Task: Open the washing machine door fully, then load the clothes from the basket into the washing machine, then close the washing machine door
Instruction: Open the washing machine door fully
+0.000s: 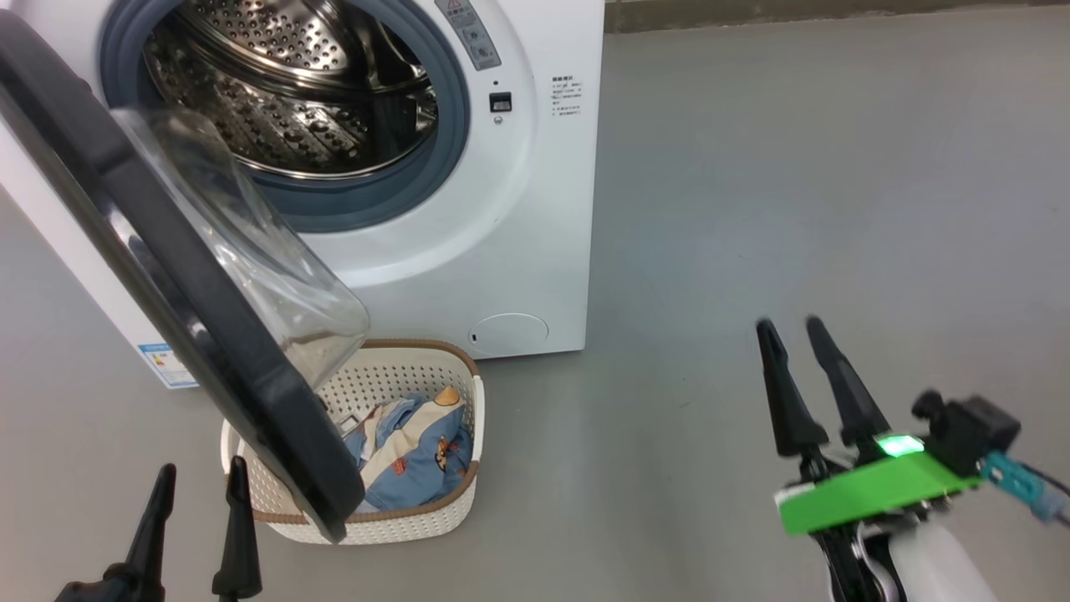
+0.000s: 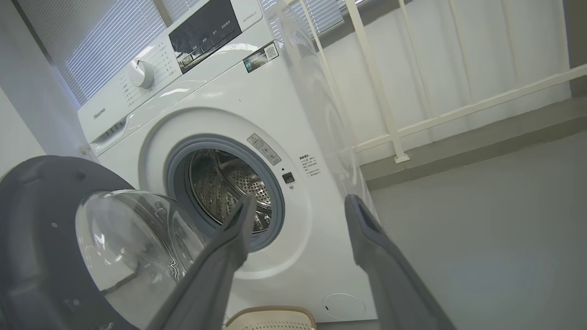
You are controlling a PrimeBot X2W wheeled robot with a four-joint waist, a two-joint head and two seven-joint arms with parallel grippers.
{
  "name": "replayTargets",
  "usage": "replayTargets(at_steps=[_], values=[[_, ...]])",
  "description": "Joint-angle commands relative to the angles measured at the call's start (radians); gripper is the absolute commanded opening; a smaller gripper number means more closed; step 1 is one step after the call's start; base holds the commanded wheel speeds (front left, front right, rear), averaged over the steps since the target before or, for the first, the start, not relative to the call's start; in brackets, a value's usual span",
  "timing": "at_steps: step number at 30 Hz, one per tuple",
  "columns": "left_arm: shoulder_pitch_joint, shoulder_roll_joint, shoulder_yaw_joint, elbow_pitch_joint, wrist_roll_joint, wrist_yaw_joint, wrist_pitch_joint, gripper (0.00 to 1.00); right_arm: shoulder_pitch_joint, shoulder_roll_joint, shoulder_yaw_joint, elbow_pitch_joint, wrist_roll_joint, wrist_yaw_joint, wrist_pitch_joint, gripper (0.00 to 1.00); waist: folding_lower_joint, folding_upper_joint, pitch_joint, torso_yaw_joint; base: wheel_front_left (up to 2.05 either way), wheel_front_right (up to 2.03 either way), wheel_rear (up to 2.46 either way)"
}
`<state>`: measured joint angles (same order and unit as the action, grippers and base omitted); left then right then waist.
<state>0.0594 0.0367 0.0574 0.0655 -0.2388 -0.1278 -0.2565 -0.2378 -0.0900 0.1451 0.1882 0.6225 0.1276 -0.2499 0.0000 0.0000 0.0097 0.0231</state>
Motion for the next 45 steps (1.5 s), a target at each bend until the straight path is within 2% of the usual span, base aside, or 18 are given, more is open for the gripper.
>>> replayTargets(at_steps=[1,6,7,15,26,45], values=[[-0.013,0.014,0.028,-0.035,0.001,-0.003,-0.005,1.0,0.022,0.009,-0.004,-0.051,-0.061,0.003,-0.012,1.0,0.0,0.0,0.002,-0.002,0.0,0.0,0.0],[-0.01,0.014,0.034,-0.039,0.0,-0.003,-0.005,1.0,0.11,0.026,-0.045,-0.115,-0.243,0.003,-0.012,1.0,0.0,0.0,0.005,-0.009,0.0,0.0,0.0],[-0.009,0.014,0.037,-0.04,0.002,-0.001,-0.005,1.0,0.138,0.029,-0.056,-0.134,-0.308,0.003,-0.012,1.0,0.0,0.0,0.005,-0.011,0.0,0.0,0.0],[0.012,0.014,0.038,-0.048,0.023,0.02,-0.005,1.0,0.218,0.039,-0.102,-0.145,-0.465,0.003,-0.012,1.0,0.0,0.0,-0.008,-0.017,0.0,0.0,0.0],[0.029,0.014,0.017,-0.046,0.042,0.039,-0.005,1.0,0.242,0.04,-0.13,-0.115,-0.477,0.003,-0.012,1.0,0.0,0.0,-0.014,-0.006,0.0,0.0,0.0],[0.046,0.014,-0.004,0.0,0.06,0.065,-0.005,1.0,0.226,0.04,-0.118,-0.02,-0.501,0.003,-0.012,1.0,0.0,0.0,-0.023,-0.005,0.0,0.0,0.0]])
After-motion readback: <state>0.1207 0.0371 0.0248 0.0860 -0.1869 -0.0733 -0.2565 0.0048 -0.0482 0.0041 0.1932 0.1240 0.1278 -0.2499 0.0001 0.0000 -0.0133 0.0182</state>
